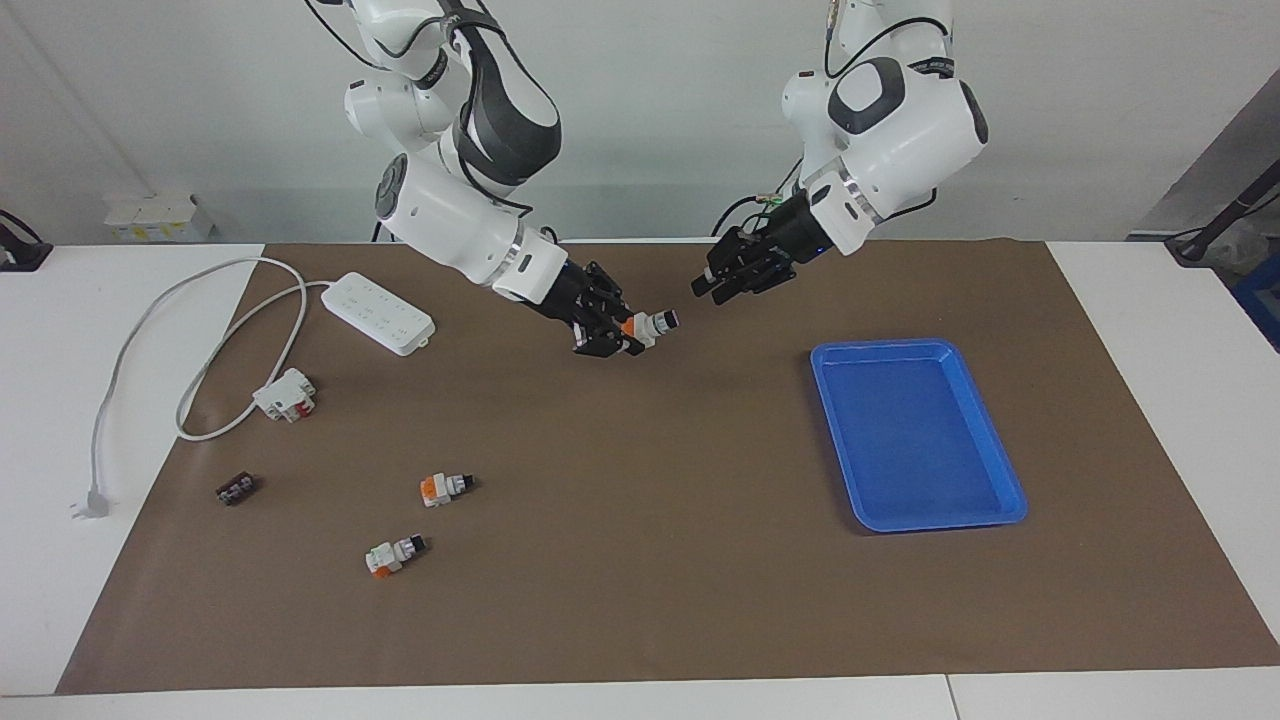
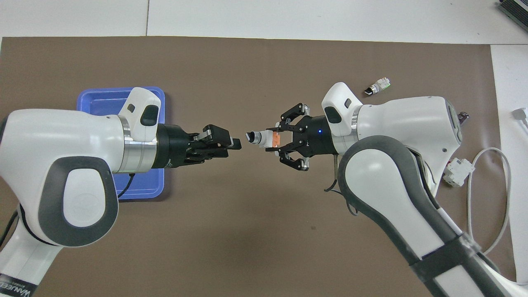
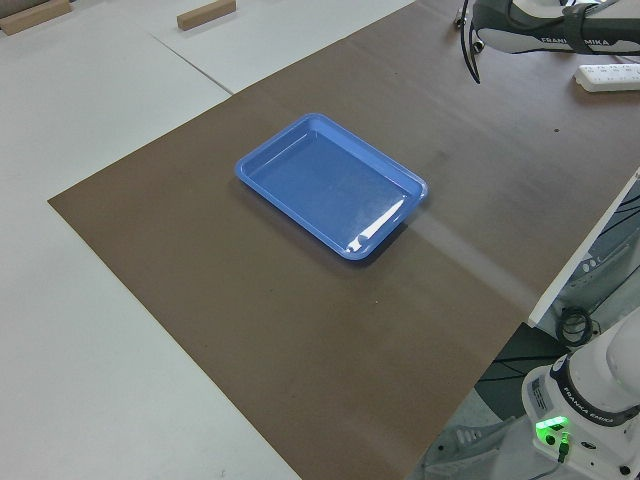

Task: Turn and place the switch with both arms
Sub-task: 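Grasp the switch end with the left gripper beside the right gripper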

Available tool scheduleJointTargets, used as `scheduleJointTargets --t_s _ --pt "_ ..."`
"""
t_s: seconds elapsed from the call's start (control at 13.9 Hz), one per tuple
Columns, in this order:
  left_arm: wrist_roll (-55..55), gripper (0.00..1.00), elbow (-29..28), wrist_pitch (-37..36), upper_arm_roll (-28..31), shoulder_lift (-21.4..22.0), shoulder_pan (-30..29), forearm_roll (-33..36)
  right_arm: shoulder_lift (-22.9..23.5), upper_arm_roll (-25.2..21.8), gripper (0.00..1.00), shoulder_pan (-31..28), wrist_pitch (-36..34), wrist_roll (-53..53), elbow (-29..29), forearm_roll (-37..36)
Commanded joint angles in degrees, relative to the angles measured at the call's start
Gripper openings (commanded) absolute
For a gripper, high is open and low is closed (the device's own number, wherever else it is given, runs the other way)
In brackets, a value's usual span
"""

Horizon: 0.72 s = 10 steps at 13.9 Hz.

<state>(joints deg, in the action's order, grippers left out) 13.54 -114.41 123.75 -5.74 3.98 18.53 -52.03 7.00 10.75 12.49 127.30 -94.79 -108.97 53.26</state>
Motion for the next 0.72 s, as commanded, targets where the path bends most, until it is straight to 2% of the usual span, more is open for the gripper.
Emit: scheduleJointTargets --t_s 0.0,0.65 --pt "0.3 0.38 -0.5 2.5 0.7 -1.2 1.8 -3.3 -2.9 0.0 0.00 0.6 1.4 0.9 -2.6 2.3" --pt "0.5 0.32 2.8 1.6 1.2 -3.0 -0.2 -8.9 -3.4 0.1 0.00 1.7 4.0 2.8 -3.2 2.3"
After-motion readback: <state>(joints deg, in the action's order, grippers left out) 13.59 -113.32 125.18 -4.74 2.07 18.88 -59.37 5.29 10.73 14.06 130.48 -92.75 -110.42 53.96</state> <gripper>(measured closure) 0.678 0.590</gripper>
